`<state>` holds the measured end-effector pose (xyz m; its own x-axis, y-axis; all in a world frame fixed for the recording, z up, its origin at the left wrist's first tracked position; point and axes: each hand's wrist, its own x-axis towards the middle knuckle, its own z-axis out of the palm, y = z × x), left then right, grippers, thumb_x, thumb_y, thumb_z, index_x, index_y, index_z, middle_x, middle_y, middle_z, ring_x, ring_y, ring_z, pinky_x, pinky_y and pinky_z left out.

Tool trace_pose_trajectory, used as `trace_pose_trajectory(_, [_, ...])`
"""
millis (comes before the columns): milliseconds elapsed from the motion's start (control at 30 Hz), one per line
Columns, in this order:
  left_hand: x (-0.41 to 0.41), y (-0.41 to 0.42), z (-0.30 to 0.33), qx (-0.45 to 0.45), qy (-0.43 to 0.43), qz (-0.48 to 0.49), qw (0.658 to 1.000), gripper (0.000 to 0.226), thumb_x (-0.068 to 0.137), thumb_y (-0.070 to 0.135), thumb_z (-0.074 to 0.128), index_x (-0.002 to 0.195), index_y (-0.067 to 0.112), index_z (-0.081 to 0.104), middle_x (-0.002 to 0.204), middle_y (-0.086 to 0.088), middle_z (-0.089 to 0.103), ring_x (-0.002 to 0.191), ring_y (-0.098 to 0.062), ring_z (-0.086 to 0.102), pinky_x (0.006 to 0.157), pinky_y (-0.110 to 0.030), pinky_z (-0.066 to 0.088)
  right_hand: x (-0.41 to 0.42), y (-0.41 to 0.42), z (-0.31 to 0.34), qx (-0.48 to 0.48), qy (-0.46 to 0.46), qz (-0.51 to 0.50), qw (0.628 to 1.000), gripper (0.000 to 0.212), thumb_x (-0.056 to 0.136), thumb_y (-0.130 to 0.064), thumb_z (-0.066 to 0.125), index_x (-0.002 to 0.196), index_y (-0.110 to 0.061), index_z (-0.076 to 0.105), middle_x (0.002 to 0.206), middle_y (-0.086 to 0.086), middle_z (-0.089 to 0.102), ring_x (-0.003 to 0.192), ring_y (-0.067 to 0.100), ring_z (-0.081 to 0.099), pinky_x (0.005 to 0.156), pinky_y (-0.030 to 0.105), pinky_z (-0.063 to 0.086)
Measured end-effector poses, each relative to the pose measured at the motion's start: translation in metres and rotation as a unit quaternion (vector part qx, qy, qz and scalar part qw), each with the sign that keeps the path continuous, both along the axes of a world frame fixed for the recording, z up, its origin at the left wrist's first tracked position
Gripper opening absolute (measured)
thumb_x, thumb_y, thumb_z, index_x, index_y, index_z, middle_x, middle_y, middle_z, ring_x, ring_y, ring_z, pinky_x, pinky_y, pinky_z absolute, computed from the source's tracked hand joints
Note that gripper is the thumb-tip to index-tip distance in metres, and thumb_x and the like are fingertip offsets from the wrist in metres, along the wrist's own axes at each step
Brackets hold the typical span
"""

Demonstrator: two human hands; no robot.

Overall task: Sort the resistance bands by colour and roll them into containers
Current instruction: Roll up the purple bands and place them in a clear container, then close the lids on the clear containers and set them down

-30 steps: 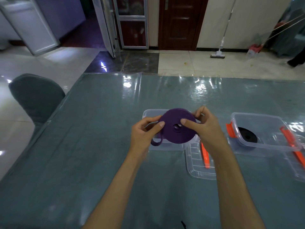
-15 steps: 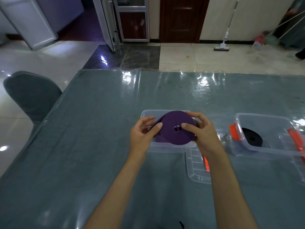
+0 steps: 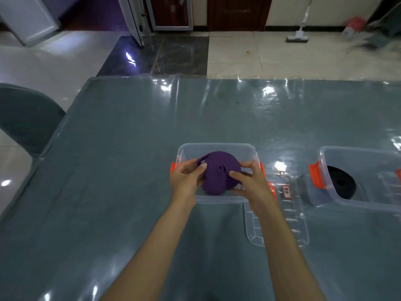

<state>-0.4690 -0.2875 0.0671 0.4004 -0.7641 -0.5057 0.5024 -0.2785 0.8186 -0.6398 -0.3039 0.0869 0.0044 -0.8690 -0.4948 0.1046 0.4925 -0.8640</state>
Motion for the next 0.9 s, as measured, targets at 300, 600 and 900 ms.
trace_pose_trajectory(300, [-0.005,-0.066,-0.080,0.150,-0.129,-0.040,0.979,0.025,0.082,-0.004,0.081,0.088,0.020,0.077,0.097,-0.010,0.079,0.095,-0.032,0.076,0.090,-0.050,0.063,0.002,-0.056,-0.053,0.061,0.273,0.194,0.940,0.008,0.096,-0.019,0.065,0.093,-0.012,0.067,0.097,0.013,0.071,0.095,0.031,0.068,0.090,0.051,0.060])
trace_pose_trajectory(600, [-0.009,-0.094,-0.113,0.214,-0.193,-0.076,0.955,0.031,0.085,-0.007,0.079,0.115,0.000,0.074,0.108,-0.011,0.074,0.096,-0.026,0.069,0.086,-0.033,0.056,0.006,-0.081,-0.095,0.133,0.327,0.292,0.889,0.022,0.098,-0.026,0.058,0.105,-0.006,0.066,0.098,0.012,0.069,0.091,0.030,0.068,0.091,0.048,0.060])
trace_pose_trajectory(900, [-0.009,-0.093,-0.105,0.222,-0.260,-0.097,0.935,0.029,0.083,0.001,0.083,0.110,0.005,0.075,0.098,-0.006,0.072,0.103,-0.030,0.072,0.083,-0.030,0.053,0.009,-0.075,-0.084,0.114,0.356,0.316,0.872,0.021,0.101,-0.028,0.059,0.089,-0.010,0.061,0.083,0.006,0.064,0.072,0.020,0.060,0.061,0.029,0.047])
